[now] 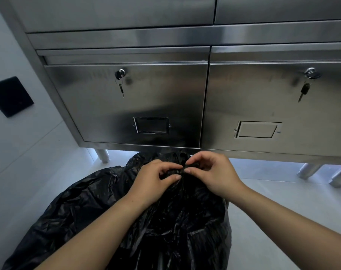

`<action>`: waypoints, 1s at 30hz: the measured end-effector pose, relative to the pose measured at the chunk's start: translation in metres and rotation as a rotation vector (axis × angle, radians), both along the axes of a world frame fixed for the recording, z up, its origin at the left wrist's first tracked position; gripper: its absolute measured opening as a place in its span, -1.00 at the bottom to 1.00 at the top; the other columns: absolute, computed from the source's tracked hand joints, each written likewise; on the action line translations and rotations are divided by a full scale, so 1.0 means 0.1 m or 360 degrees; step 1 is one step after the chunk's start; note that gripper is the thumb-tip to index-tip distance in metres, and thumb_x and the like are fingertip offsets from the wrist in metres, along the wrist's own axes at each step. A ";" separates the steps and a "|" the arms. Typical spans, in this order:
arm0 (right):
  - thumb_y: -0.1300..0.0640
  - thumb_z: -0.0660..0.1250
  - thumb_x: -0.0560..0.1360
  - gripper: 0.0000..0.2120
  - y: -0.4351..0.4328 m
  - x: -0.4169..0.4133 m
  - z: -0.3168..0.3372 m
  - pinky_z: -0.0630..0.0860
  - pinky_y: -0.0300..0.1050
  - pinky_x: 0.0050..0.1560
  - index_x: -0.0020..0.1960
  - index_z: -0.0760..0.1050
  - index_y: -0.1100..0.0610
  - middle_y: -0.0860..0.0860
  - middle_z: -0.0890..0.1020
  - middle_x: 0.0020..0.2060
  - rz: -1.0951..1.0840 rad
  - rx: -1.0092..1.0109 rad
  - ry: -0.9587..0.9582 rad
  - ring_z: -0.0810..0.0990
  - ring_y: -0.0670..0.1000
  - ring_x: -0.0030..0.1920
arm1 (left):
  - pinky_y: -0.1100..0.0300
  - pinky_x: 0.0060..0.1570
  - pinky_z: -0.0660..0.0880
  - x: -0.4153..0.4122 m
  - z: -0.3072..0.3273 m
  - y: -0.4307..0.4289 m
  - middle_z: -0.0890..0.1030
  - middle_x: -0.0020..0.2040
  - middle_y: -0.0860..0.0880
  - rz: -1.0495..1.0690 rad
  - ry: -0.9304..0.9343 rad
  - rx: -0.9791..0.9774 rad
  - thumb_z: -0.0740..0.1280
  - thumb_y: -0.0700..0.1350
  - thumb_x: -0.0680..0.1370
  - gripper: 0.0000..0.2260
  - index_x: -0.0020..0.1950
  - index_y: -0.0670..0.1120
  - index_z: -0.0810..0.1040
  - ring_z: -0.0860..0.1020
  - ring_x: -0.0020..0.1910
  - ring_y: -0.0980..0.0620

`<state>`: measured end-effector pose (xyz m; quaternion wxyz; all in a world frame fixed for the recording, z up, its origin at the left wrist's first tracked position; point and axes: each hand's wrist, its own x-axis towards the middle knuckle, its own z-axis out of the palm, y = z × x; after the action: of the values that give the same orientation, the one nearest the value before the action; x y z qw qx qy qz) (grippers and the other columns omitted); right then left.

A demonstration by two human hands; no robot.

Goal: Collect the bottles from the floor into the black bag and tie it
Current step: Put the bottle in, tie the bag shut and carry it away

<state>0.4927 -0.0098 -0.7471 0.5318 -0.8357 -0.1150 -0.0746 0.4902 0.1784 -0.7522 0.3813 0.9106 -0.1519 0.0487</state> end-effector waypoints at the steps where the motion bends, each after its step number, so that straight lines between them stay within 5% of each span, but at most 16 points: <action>1: 0.16 0.53 0.31 -0.77 -0.03 0.02 0.02 0.59 -0.14 -0.10 -0.27 0.58 -0.15 -0.07 0.69 -0.28 -0.0026 0.0005 0.0018 0.66 -0.04 -0.21 | 0.50 -0.16 0.35 0.00 0.00 0.01 0.54 -0.19 0.16 0.0033 0.0028 -0.0020 0.46 0.04 0.41 -0.78 0.02 0.27 0.61 0.51 -0.12 0.23; 5: 0.20 0.49 0.36 -0.81 -0.17 0.05 0.05 0.58 0.02 0.00 -0.24 0.55 -0.06 0.00 0.66 -0.23 0.0027 -0.0156 0.0268 0.65 0.13 -0.13 | 0.55 -0.15 0.36 0.00 -0.01 0.03 0.56 -0.15 0.21 0.0139 0.0018 -0.0074 0.48 0.01 0.40 -0.80 -0.01 0.19 0.64 0.51 -0.11 0.32; 10: -0.07 0.49 0.32 -0.85 -0.11 0.03 0.01 0.46 -0.28 -0.22 -0.25 0.53 -0.07 -0.12 0.63 -0.30 -0.0022 -0.0437 0.0377 0.55 -0.23 -0.32 | 0.62 -0.15 0.30 -0.03 -0.02 0.02 0.58 -0.15 0.20 0.0230 -0.0043 -0.0179 0.50 -0.04 0.38 -0.83 -0.11 0.21 0.62 0.47 -0.09 0.41; 14: -0.23 0.48 0.22 -0.71 -0.04 0.01 0.00 0.52 -0.23 -0.09 -0.19 0.58 -0.09 -0.18 0.64 -0.25 -0.0118 -0.0557 0.0367 0.59 -0.20 -0.17 | 0.61 -0.14 0.33 -0.03 -0.02 0.01 0.61 -0.11 0.23 0.0255 -0.0015 -0.0236 0.49 -0.02 0.39 -0.84 -0.13 0.23 0.62 0.50 -0.06 0.41; 18: -0.14 0.54 0.23 -0.75 0.01 -0.01 -0.03 0.35 -0.44 -0.33 -0.25 0.52 -0.09 -0.20 0.56 -0.34 -0.0164 -0.0600 0.0308 0.52 -0.24 -0.26 | 0.58 -0.14 0.38 -0.03 -0.06 0.02 0.64 -0.13 0.23 0.0236 0.0067 -0.0287 0.51 -0.01 0.37 -0.83 -0.17 0.26 0.61 0.54 -0.08 0.36; 21: -0.04 0.52 0.30 -0.78 0.01 -0.01 -0.04 0.29 -0.42 -0.42 -0.27 0.47 -0.06 -0.19 0.51 -0.38 -0.0122 -0.0745 0.0278 0.47 -0.24 -0.33 | 0.55 -0.14 0.40 -0.02 -0.07 0.03 0.66 -0.20 0.23 0.0169 0.0145 -0.0339 0.50 -0.01 0.38 -0.86 -0.16 0.22 0.63 0.57 -0.13 0.35; 26: 0.08 0.43 0.41 -0.84 -0.02 0.01 -0.02 0.41 -0.21 -0.10 -0.06 0.49 0.04 -0.04 0.60 -0.12 -0.0105 -0.0911 0.0200 0.54 -0.01 -0.03 | 0.33 0.00 0.50 -0.01 -0.09 0.04 0.66 -0.13 0.13 0.0131 0.0297 -0.0184 0.46 0.00 0.43 -0.83 0.00 0.14 0.63 0.60 -0.10 0.24; 30: 0.13 0.35 0.48 -0.82 -0.03 0.02 0.01 0.34 -0.18 -0.10 0.05 0.47 0.14 0.06 0.59 0.02 -0.0077 -0.1105 0.0121 0.53 0.07 0.05 | 0.54 -0.11 0.35 -0.02 -0.12 -0.01 0.66 0.03 0.10 0.0095 0.0341 0.0059 0.42 0.04 0.46 -0.69 0.19 0.04 0.60 0.56 -0.03 0.26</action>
<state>0.4945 -0.0130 -0.7456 0.2179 -0.9714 -0.0938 -0.0125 0.4886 0.1778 -0.7641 0.3768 0.9216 -0.0841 -0.0404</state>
